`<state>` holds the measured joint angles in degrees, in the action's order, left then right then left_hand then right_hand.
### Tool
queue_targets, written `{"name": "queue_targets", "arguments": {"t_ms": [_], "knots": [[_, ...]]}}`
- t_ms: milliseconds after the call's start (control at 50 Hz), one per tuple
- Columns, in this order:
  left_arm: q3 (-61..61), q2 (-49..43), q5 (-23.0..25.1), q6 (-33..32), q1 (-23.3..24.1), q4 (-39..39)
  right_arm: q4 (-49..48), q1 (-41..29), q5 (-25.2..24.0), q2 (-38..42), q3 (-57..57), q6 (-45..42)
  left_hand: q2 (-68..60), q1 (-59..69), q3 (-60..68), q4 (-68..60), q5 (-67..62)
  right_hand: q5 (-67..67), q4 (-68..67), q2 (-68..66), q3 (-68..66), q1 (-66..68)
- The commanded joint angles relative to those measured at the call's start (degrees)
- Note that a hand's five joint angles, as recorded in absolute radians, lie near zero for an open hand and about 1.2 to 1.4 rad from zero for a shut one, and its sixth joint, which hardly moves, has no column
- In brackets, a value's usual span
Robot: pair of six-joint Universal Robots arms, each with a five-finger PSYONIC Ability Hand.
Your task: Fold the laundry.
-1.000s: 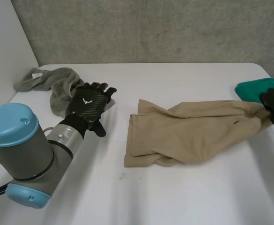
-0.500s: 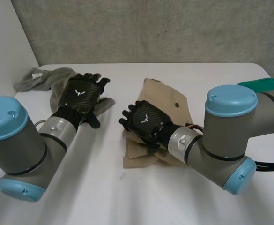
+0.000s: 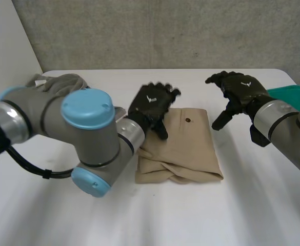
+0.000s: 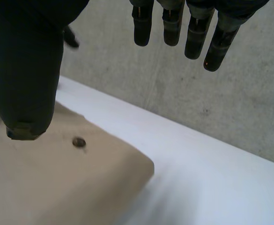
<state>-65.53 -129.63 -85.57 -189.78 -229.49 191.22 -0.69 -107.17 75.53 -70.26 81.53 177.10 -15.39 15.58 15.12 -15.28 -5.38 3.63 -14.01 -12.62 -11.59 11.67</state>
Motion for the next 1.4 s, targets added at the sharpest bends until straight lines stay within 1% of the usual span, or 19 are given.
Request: {"name": "queue_targets", "arguments": {"t_ms": [20, 40, 100, 120, 260, 380, 460, 560, 600, 640, 720, 760, 820, 880, 1040, 1120, 1240, 1300, 1400], "knots": [[-1.09, -2.2, -0.56, -7.87, 0.27, -3.32, 0.08, -0.23, -0.38, 3.2, 0.21, -5.09, -6.44, 6.24, 6.71, -6.55, -6.44, -3.63, 4.01, 2.62, 1.59, -1.67], [-1.09, -2.55, -0.56, -9.89, 0.27, -3.31, 0.08, -0.23, -0.38, 3.64, -0.05, -5.53, -6.44, 6.24, 6.71, -6.55, -6.44, -3.63, 4.01, 2.62, 1.59, -1.67], [-0.92, -3.43, -0.91, -11.83, 0.19, -3.23, 0.69, -0.41, -0.38, 5.48, -1.11, -7.55, -6.44, 6.24, 6.71, -6.55, -6.44, -3.63, 4.01, 2.62, 1.59, -1.67], [-0.83, -4.39, -1.96, -12.45, 0.1, -3.31, 0.87, -0.5, -0.21, 6.01, -1.72, -8.08, -7.1, 6.9, 7.37, -7.21, -7.11, -3.63, 4.01, 2.62, 1.59, -1.67], [-4.07, -4.58, -8.9, -12.63, 0.36, -5.07, 6.4, -0.93, 0.06, 12.95, -9.89, -10.81, -17.67, 17.48, 17.94, -17.78, -17.68, -3.63, 4.01, 2.62, 1.59, -1.67], [-7.51, -2.48, -9.88, -12.54, 1.85, -7.44, 10.36, -5.41, -0.3, 18.92, -17.01, -10.98, -25.77, 25.58, 26.04, -25.88, -25.78, -3.63, 4.01, 2.62, 1.59, -1.67], [-8.74, -0.01, -9.97, -12.37, 2.38, -8.76, 11.41, -6.65, -0.3, 21.91, -19.21, -11.25, -24.11, 23.91, 24.38, -24.22, -24.11, -3.63, 4.01, 2.62, 1.59, -1.67], [-7.95, 2.45, -10.06, -12.37, 2.21, -8.76, 11.85, -6.65, -0.03, 24.56, -20.18, -14.23, -12.01, 11.81, 12.28, -12.12, -12.02, -3.63, 4.01, 2.62, 1.59, -1.67], [-6.9, 4.03, -9.53, -12.37, 1.77, -8.33, 12.21, -6.74, 0.23, 24.82, -20.18, -15.9, -2.1, 1.9, 2.37, -2.21, -2.11, -3.63, 4.01, 2.62, 1.59, -1.67], [-5.5, 4.73, -9.44, -12.28, 1.42, -7.8, 12.47, -6.65, 1.37, 24.91, -19.92, -18.1, 2.29, -2.49, -2.02, 2.18, 2.29, -3.63, 4.01, 2.62, 1.59, -1.67], [-0.93, 4.57, -9.0, -11.84, 0.28, -5.6, 12.47, -6.39, 3.48, 24.38, -18.87, -19.69, 3.15, -3.35, -2.88, 3.04, 3.15, -3.63, 4.01, 2.62, 1.59, -1.67], [1.71, 3.25, -7.78, -11.66, -0.25, -5.16, 12.38, -6.3, 3.92, 24.12, -18.43, -19.69, 2.98, -3.18, -2.71, 2.87, 2.98, -3.63, 4.01, 2.62, 1.59, -1.67], [4.78, -1.22, -5.06, -11.23, -0.78, -5.25, 12.21, -6.3, 4.01, 23.59, -17.46, -19.69, 2.65, -2.85, -2.38, 2.54, 2.64, -3.63, 4.01, 2.62, 1.59, -1.67], [6.2, -4.74, -4.0, -11.14, -1.04, -6.73, 11.86, -6.3, 4.01, 22.98, -16.5, -19.6, 2.15, -2.34, -1.88, 2.04, 2.14, -3.63, 4.01, 2.62, 1.59, -1.67], [6.03, -9.58, -4.43, -11.31, -1.13, -13.5, 10.36, -6.47, 4.1, 22.89, -15.61, -19.6, 1.64, -1.84, -1.37, 1.53, 1.63, -3.63, 4.01, 2.62, 1.59, -1.67], [5.85, -10.55, -6.01, -11.49, -1.31, -14.3, 9.05, -6.47, 4.36, 22.98, -15.18, -19.69, 0.97, -1.17, -0.7, 0.86, 0.96, -3.63, 4.01, 2.62, 1.59, -1.67], [4.71, -8.8, -6.63, -11.14, -2.8, -14.3, 7.99, -6.21, 5.32, 22.37, -14.21, -19.69, 1.47, -1.67, -1.2, 1.36, 1.46, -3.63, 4.01, 2.62, 1.59, -1.67], [4.09, -5.56, -6.37, -10.87, -2.54, -14.04, 6.85, -6.03, 6.2, 21.4, -13.51, -19.69, 1.81, -2.0, -1.54, 1.7, 1.8, -3.63, 4.01, 2.62, 1.59, -1.67], [3.65, -0.37, -6.19, -10.08, -2.1, -14.21, 1.32, -5.86, 7.96, 15.08, -7.98, -20.04, 3.15, -3.35, -2.88, 3.04, 3.14, -3.63, 4.01, 2.62, 1.59, -1.67]]}}
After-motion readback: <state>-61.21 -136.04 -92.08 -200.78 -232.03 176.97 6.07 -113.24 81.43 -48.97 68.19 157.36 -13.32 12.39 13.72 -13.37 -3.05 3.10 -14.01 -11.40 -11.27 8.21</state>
